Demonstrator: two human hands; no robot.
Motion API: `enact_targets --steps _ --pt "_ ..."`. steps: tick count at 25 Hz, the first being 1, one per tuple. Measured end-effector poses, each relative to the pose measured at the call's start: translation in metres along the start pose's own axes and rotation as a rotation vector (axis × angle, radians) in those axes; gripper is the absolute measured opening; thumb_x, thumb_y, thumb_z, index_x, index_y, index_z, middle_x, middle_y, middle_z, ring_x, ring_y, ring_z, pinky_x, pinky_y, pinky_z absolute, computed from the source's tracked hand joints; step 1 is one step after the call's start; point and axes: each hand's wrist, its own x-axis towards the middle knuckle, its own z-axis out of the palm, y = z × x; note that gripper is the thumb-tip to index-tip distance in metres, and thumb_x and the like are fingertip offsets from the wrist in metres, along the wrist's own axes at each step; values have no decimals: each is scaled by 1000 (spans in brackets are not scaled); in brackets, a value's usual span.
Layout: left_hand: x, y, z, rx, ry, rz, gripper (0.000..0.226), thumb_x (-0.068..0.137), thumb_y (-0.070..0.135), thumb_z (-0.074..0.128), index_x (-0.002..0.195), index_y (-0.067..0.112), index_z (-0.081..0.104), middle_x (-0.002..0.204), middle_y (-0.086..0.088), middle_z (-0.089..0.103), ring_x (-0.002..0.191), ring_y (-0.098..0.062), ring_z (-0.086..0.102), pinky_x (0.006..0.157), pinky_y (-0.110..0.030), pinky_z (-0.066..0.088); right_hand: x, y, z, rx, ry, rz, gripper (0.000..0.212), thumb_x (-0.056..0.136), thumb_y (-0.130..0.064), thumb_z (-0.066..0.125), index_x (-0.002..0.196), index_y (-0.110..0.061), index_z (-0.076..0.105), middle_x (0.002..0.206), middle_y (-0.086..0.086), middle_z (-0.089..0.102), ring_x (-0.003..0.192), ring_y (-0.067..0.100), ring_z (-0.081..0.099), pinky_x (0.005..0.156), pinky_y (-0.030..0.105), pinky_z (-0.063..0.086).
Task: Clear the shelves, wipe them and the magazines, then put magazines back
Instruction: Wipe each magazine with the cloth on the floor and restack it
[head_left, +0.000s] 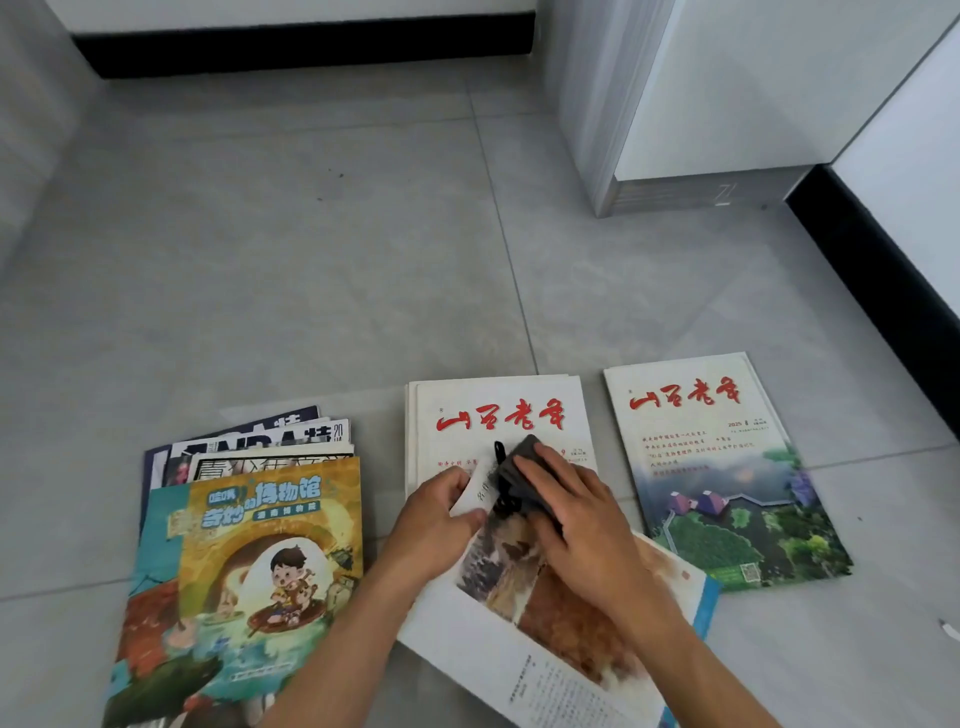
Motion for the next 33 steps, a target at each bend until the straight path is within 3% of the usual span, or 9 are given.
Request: enact_targets --steps 5,8,12,15,18,21,27,30,33 --pt "-16 -10 -5 -215 -60 109 19 92 -1 62 101 16 62 102 3 75 99 -16 70 88 -41 57 -27 10 -34 121 24 80 56 94 -29 52 148 -29 36 139 -1 54 118 24 54 97 49 51" --pt "-22 4 -3 -229 -144 189 27 91 -3 62 105 19 67 105 4 75 102 -13 69 91 -33 55 17 -25 -59 362 -34 40 52 96 -26 58 145 -31 42 132 -7 61 116 13 58 98 37 51" --pt "-36 25 -38 -332 80 206 29 88 -3 64 102 22 69 97 3 76 92 -19 71 76 -32 59 30 -28 -89 467 -58 12 55 92 -22 68 137 -46 48 124 -19 66 114 2 61 95 22 49" --pt "-35 31 -88 -381 188 194 35 86 -3 66 96 30 73 97 1 77 89 -22 72 78 -41 57 -24 5 -99 471 -127 133 66 92 -16 70 124 -70 46 120 -30 64 116 -2 60 98 16 47" --pt "-34 45 -81 -221 67 263 36 87 -4 66 104 27 71 96 8 76 88 -9 72 80 -28 57 -30 -9 -91 509 -87 122 55 95 -16 66 128 -55 48 120 -28 64 114 -7 59 100 22 48" --pt "-40 53 -46 -121 -92 325 37 88 -6 65 104 27 69 92 18 75 89 4 68 78 -11 51 9 -44 -90 532 5 75 43 99 -22 59 136 -40 48 116 -17 66 106 0 63 87 22 52" --pt "-37 40 -81 -214 111 303 31 87 -6 65 100 22 70 91 10 77 79 -5 70 67 -15 51 -48 -9 -82 602 -135 210 50 97 -13 63 135 -44 51 123 -22 66 118 0 60 102 32 49" --pt "-38 34 -72 -87 -9 276 34 89 -2 66 106 27 69 95 18 75 88 2 69 77 -14 51 -55 -15 -76 644 -225 242 51 97 -15 63 122 -58 54 116 -24 68 114 3 63 94 25 50" --pt "-40 38 -38 131 -163 309 28 90 8 68 114 22 71 105 16 73 96 2 66 84 -14 50 -19 -37 -85 767 -116 215 41 98 -10 59 122 -43 55 109 -19 70 105 -1 64 86 16 50"
